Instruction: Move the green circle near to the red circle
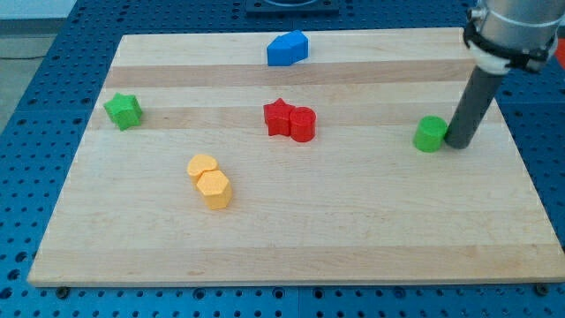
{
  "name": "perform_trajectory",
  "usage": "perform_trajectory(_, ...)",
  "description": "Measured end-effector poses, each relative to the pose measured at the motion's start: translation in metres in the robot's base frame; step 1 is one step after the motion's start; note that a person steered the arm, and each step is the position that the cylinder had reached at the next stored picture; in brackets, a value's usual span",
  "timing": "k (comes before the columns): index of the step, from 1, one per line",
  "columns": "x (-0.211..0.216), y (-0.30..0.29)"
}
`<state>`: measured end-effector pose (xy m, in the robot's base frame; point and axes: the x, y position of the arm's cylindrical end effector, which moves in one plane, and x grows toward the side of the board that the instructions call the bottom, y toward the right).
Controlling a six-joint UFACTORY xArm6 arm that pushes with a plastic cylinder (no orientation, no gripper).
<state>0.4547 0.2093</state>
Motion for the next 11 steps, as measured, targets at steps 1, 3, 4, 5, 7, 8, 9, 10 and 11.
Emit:
perform_trajectory(1, 0.023, -0.025)
perform_trajectory(3, 0.008, 0.109)
perform_trajectory(4, -0.022, 0.084)
perform_trajectory(5, -0.022, 0.019)
perform_trajectory(7, -0.022, -0.059)
perform_trajectory(8, -0.031, -0.066)
perform_trajectory(9, -0.035, -0.082)
perform_trajectory(10, -0.032, -0.118)
perform_trajectory(11, -0.028, -0.149)
